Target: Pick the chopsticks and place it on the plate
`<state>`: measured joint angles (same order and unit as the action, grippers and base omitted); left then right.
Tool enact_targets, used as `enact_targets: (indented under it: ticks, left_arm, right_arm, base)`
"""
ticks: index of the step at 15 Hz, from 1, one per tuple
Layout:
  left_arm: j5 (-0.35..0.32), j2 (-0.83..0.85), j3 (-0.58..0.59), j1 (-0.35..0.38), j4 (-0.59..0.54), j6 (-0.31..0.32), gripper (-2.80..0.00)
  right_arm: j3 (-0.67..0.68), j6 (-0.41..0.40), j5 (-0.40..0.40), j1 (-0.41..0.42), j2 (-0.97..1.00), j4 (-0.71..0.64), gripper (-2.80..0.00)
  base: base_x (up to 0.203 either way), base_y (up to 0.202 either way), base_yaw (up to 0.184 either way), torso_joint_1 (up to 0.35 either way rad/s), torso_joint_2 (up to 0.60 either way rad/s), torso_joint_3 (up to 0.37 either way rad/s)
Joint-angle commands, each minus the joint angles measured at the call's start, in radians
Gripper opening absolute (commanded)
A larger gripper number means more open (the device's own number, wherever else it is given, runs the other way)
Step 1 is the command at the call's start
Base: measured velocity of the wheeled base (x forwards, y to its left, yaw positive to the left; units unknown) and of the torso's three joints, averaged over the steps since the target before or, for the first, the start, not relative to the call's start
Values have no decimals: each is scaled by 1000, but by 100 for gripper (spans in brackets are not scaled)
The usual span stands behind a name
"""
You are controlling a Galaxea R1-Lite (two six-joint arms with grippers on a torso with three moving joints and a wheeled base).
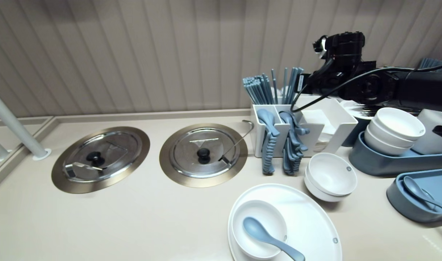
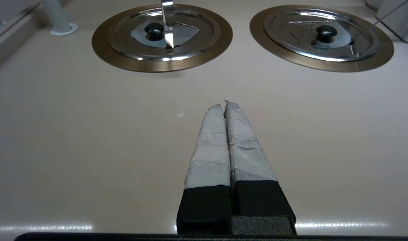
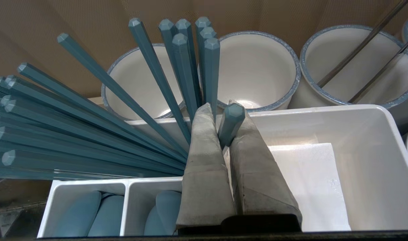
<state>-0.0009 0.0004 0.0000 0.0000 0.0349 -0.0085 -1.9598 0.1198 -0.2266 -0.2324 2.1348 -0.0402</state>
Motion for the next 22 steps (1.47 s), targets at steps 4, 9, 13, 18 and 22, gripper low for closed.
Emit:
enact_targets:
  ticks: [4, 9, 13, 18, 22]
  left_arm:
    - [-1, 0, 8, 0, 0, -1, -280]
    - [0, 0, 8, 0, 0, -1, -280]
    - [0, 0, 8, 0, 0, -1, -280]
    - [0, 0, 8, -1, 0, -1, -280]
    - [-1, 1, 8, 0, 0, -1, -280]
  right_arm:
    - [2, 12, -6, -1, -74, -4, -280]
    - [8, 41, -8, 2, -183, -38, -280]
    - [20, 68, -8, 4, -271, -62, -280]
    - [60, 68, -3, -12, -412, -181, -280]
    - [59, 68, 30, -14, -469, -258, -280]
  base:
    - [0, 0, 0, 0, 0, 0]
    - [0, 0, 0, 0, 0, 0]
    - [0, 0, 0, 0, 0, 0]
    - [0, 0, 0, 0, 0, 0]
    - [0, 0, 0, 0, 0, 0]
